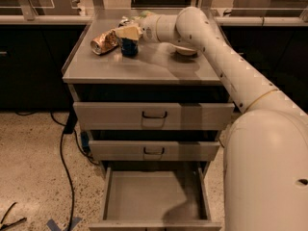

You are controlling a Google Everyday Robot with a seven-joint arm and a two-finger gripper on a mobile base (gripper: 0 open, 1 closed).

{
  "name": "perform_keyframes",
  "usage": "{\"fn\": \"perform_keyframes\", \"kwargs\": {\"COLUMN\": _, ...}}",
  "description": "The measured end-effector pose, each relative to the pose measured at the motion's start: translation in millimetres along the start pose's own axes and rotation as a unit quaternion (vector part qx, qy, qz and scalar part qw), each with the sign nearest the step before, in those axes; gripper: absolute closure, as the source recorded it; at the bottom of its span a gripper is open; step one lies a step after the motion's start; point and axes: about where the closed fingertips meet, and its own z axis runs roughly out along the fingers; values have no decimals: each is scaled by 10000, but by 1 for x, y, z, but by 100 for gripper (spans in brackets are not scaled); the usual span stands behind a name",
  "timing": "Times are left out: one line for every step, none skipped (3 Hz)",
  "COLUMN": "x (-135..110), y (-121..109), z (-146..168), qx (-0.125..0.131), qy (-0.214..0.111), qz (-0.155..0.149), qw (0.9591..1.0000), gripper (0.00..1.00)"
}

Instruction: Place pepsi can into bottom drawer

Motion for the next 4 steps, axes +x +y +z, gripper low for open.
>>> {"fn": "perform_keyframes", "kwargs": {"x": 0, "y": 0, "z": 0, "qx": 0, "qy": 0, "qz": 0, "qw": 10000, "gripper": 65}}
{"fn": "perform_keyframes", "kwargs": {"x": 0, "y": 0, "z": 0, "qx": 0, "qy": 0, "qz": 0, "qw": 10000, "gripper": 86}}
{"fn": "perform_keyframes", "kwargs": {"x": 0, "y": 0, "z": 0, "qx": -1, "qy": 0, "qz": 0, "qw": 10000, "gripper": 100}}
{"fn": "perform_keyframes", "kwargs": {"x": 0, "y": 0, "z": 0, "qx": -1, "qy": 0, "qz": 0, "qw": 10000, "gripper": 100}}
